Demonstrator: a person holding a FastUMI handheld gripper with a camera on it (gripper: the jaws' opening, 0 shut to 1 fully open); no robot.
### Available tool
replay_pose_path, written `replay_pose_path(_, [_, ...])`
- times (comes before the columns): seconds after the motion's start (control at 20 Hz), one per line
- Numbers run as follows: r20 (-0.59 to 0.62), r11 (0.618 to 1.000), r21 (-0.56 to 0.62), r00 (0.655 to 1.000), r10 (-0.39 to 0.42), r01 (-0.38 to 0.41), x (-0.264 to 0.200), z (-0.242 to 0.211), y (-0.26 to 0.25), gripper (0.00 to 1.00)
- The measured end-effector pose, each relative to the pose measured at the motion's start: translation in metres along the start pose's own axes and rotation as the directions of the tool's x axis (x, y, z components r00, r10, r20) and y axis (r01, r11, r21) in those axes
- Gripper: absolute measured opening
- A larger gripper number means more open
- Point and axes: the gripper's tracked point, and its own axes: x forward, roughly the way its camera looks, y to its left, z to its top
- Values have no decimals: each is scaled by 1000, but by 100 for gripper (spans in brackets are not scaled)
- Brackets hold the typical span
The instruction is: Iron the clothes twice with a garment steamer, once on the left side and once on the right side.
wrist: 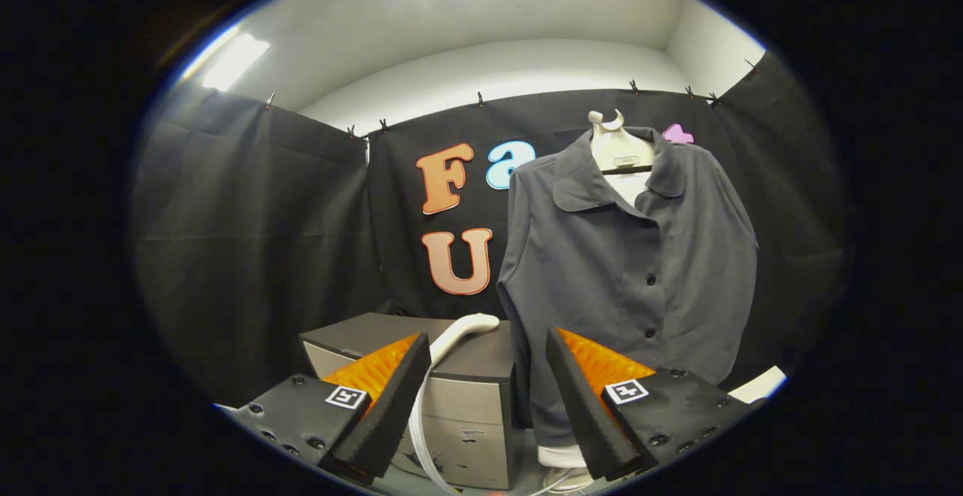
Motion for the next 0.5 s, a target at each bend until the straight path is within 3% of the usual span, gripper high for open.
replay_pose_path(0.2, [-45, 999, 4, 998, 39, -39, 48, 1, 28, 99])
replay_pose_path(0.5, [-89, 996, 68, 994, 68, -62, 155, 7, 75, 99])
